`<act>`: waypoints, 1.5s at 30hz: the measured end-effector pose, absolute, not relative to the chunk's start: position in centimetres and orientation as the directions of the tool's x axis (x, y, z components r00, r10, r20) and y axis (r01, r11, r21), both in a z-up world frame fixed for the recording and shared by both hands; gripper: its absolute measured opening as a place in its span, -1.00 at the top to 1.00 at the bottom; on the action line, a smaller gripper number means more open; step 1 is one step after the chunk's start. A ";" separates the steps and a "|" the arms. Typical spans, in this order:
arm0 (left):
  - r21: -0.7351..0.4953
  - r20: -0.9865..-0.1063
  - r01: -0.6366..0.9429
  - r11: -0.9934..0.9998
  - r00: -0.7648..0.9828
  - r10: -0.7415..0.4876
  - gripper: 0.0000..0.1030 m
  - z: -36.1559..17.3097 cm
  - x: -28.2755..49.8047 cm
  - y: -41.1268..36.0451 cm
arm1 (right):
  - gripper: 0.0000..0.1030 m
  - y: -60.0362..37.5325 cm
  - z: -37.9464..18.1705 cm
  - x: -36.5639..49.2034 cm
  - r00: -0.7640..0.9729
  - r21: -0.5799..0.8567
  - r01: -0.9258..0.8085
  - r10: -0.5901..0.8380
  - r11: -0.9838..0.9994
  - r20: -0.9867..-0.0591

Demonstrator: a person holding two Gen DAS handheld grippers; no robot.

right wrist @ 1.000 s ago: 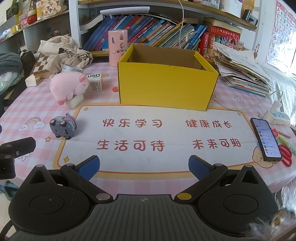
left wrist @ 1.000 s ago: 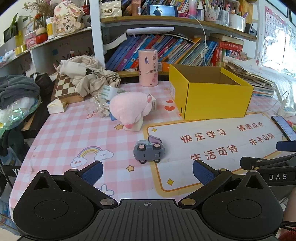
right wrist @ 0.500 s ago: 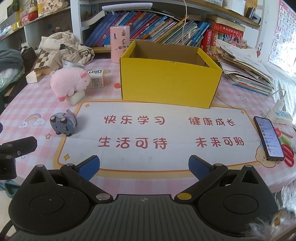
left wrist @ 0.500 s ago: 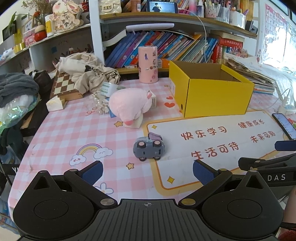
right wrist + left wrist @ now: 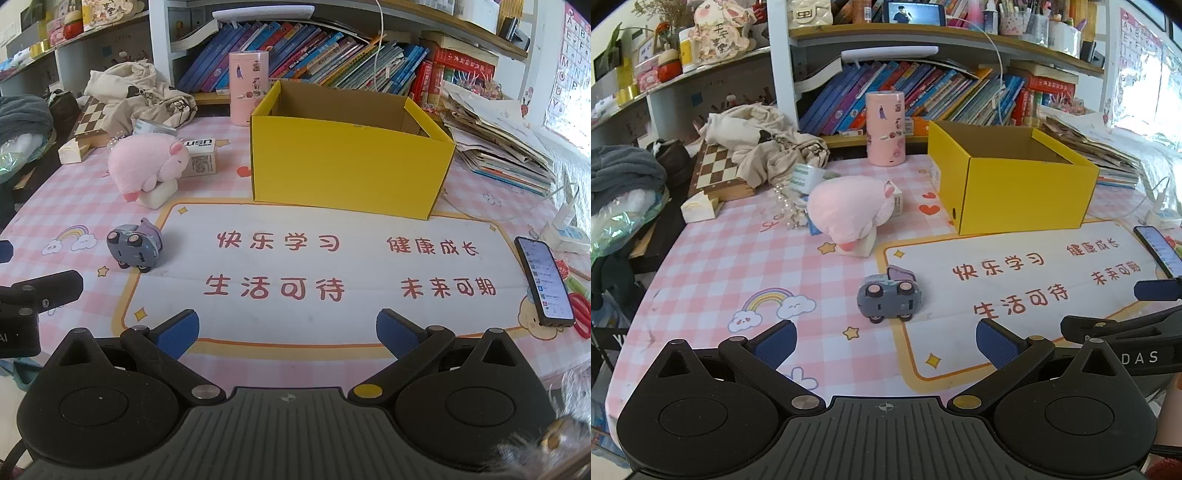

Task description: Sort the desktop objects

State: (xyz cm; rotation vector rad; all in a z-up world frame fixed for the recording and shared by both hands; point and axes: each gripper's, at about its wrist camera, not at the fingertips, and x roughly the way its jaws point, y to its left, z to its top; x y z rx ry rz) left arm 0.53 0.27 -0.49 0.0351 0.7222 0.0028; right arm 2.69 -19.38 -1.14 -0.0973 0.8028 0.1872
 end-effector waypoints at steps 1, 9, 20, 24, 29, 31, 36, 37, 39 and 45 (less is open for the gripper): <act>0.034 -0.661 0.007 0.999 0.750 0.017 -1.00 -0.5 0.5 0.3 | -1.00 -19.4 -1.2 2.7 0.678 -0.013 -0.203 0.131 0.979 -0.724; 0.056 -0.657 -0.003 0.998 0.753 0.039 -1.00 0.0 0.4 0.4 | -1.00 -19.1 -1.0 2.5 0.674 -0.005 -0.215 0.145 0.977 -0.724; 0.075 -0.658 0.063 0.995 0.753 0.002 -1.00 -0.1 0.4 -0.4 | -1.00 -20.0 -2.1 3.0 0.639 0.034 -0.154 0.125 0.988 -0.759; 0.047 -0.655 0.063 0.997 0.755 -0.017 -1.00 -0.1 0.3 0.1 | -1.00 -19.8 -1.8 2.9 0.649 0.028 -0.156 0.124 0.987 -0.751; 0.012 -0.655 0.056 0.998 0.754 -0.035 -1.00 -0.3 0.3 0.6 | -1.00 -19.3 -1.2 2.8 0.673 0.009 -0.180 0.130 0.984 -0.728; 0.002 -0.647 0.053 0.999 0.761 -0.039 -1.00 -0.2 0.4 0.8 | -1.00 -19.2 -1.0 2.9 0.679 0.002 -0.192 0.134 0.981 -0.722; -0.001 -0.642 0.056 0.998 0.765 -0.043 -1.00 -0.2 0.8 0.9 | -1.00 -18.9 -0.8 3.2 0.690 -0.002 -0.207 0.144 0.978 -0.710; -0.002 -0.641 0.056 0.998 0.766 -0.044 -1.00 -0.2 0.9 0.9 | -1.00 -18.9 -0.8 3.3 0.690 0.000 -0.206 0.146 0.979 -0.709; -0.003 -0.639 0.057 0.998 0.768 -0.046 -1.00 -0.2 1.0 0.9 | -1.00 -18.9 -0.8 3.5 0.688 0.001 -0.207 0.146 0.978 -0.711; -0.011 -0.634 0.076 0.997 0.770 -0.066 -1.00 -0.2 1.5 1.0 | -1.00 -18.5 -0.7 3.8 0.693 -0.008 -0.218 0.149 0.976 -0.706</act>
